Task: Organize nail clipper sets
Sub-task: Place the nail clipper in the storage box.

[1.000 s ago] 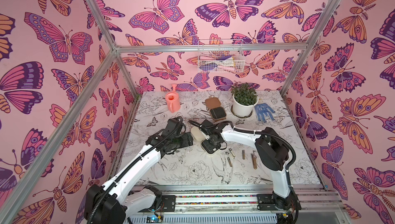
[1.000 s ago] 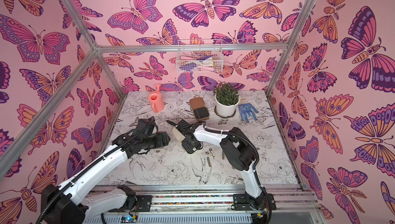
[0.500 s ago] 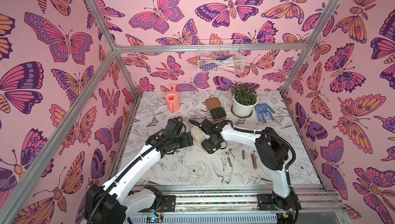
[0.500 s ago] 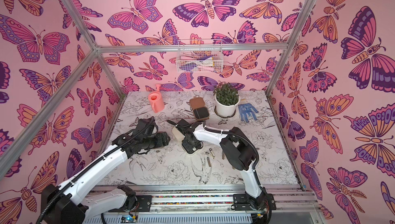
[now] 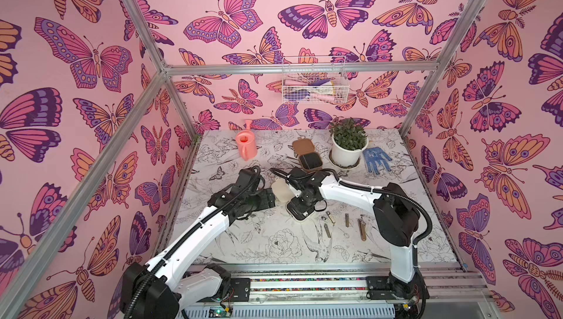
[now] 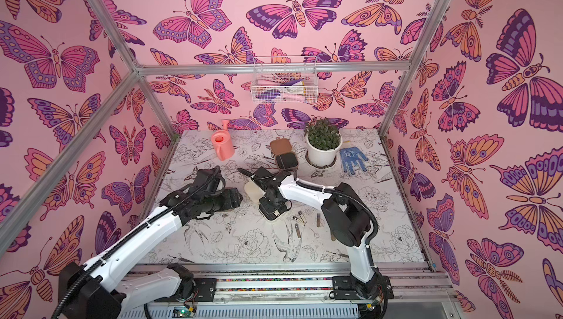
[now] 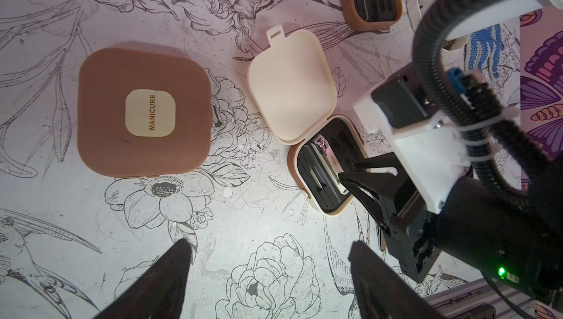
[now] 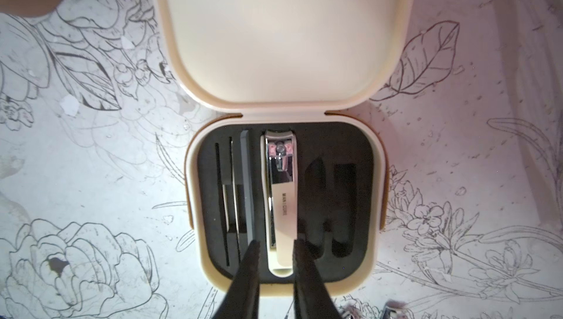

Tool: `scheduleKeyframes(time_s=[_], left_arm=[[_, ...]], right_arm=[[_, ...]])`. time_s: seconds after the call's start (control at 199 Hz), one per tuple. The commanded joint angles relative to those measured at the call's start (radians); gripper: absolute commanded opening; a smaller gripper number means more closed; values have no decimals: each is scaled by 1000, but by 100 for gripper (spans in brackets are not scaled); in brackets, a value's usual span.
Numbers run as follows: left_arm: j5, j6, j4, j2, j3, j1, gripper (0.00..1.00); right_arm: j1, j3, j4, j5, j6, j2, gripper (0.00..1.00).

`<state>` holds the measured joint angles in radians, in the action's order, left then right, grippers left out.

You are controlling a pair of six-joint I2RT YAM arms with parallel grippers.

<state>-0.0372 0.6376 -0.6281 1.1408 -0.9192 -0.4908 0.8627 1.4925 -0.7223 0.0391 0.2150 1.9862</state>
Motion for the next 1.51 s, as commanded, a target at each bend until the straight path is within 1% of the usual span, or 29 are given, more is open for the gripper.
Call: scheduleKeyframes(time_s=[0.0, 0.222, 0.584, 0.791, 1.068, 1.204, 1.324, 1.425, 1.506], left_arm=[[-3, 4, -7, -3, 14, -3, 84], [-1, 3, -7, -4, 14, -3, 84], [0, 2, -7, 1, 13, -3, 84], [2, 2, -7, 3, 13, -3, 84], [0, 4, -6, 8, 11, -3, 84], [-10, 4, -5, 8, 13, -3, 84], [-27, 12, -7, 13, 17, -5, 83], [-38, 20, -8, 16, 22, -15, 83], [-44, 34, -8, 20, 29, -28, 83]], right_arm=[[4, -8, -20, -12, 9, 2, 16], [4, -7, -11, -9, 7, 42, 13], [4, -16, 7, -2, 14, 89, 10], [6, -61, 32, 1, 55, 114, 8], [35, -103, 55, 10, 103, 146, 5], [34, -103, 45, 32, 109, 113, 5], [30, -64, 8, 66, 95, 55, 5], [26, -34, -17, 99, 87, -16, 8], [19, -38, -36, 130, 90, -99, 12]])
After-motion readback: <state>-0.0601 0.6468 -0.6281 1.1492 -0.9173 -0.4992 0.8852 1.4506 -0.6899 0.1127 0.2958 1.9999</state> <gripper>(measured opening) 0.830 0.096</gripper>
